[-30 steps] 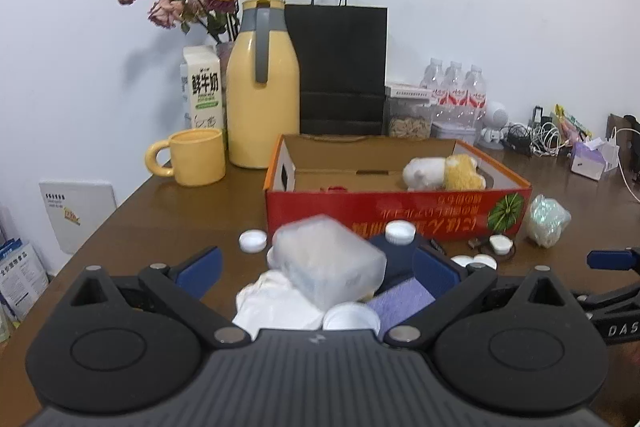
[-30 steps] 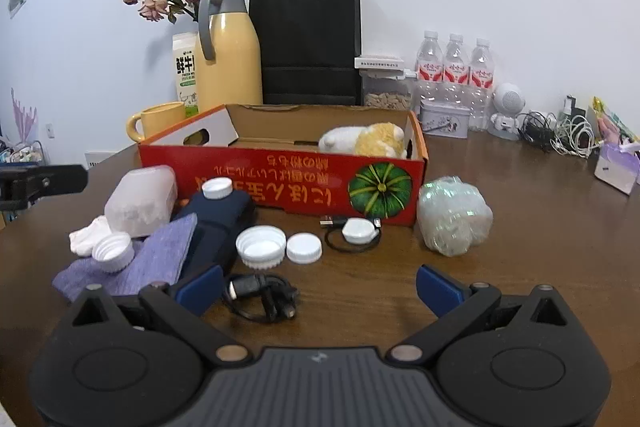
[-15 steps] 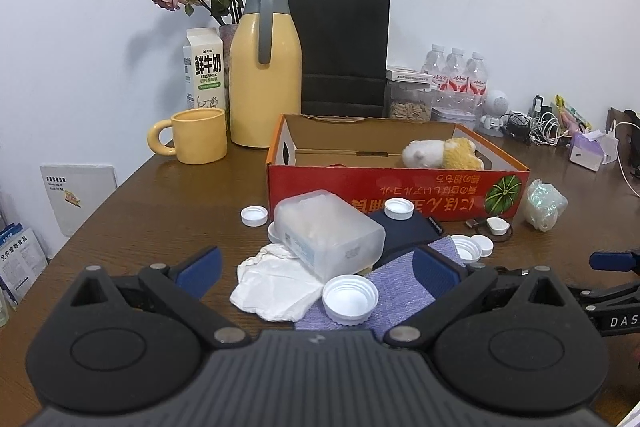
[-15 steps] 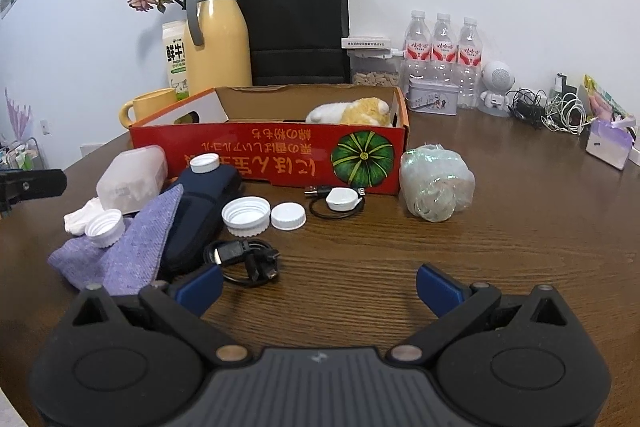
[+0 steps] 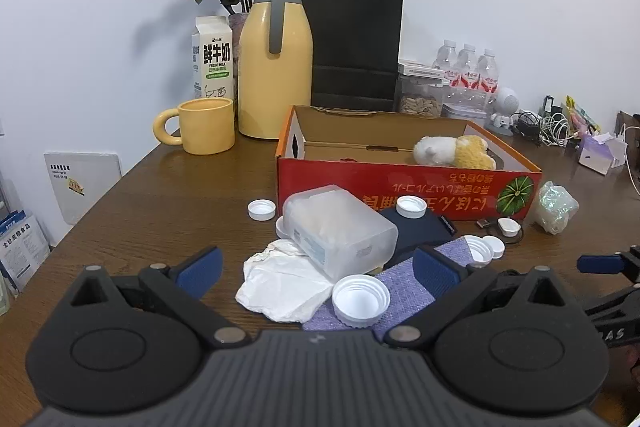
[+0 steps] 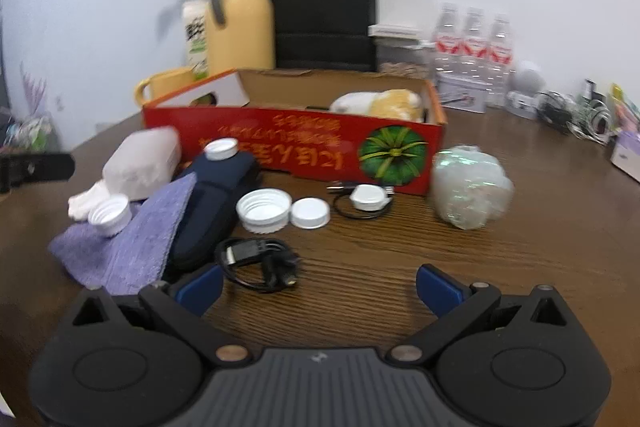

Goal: Organize objects
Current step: 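Return the right tool to the table and grasp the black charging cable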

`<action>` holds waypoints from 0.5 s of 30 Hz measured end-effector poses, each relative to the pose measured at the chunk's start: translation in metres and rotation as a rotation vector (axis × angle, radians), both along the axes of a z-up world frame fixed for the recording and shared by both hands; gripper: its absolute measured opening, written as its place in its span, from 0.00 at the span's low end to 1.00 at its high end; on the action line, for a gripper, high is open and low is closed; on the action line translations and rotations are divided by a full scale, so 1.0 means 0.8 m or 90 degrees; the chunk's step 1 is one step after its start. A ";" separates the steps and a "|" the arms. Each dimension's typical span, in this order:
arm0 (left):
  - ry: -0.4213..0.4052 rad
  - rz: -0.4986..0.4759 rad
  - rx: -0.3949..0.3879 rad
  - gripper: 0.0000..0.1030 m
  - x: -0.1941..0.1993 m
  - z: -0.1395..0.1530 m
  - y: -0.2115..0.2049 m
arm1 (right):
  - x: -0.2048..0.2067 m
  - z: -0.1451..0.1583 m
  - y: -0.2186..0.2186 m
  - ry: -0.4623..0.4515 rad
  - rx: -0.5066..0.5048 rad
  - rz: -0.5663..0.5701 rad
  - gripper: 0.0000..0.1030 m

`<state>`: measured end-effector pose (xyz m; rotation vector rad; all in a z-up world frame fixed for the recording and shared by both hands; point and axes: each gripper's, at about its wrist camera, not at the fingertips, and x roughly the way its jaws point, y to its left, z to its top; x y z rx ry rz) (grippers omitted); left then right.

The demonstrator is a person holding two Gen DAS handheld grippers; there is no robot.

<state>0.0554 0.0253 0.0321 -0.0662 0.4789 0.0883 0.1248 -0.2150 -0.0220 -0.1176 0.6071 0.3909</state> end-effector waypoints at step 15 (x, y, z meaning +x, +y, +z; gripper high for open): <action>0.018 0.013 -0.015 1.00 0.021 -0.010 0.013 | 0.035 -0.008 0.030 0.022 -0.002 0.127 0.46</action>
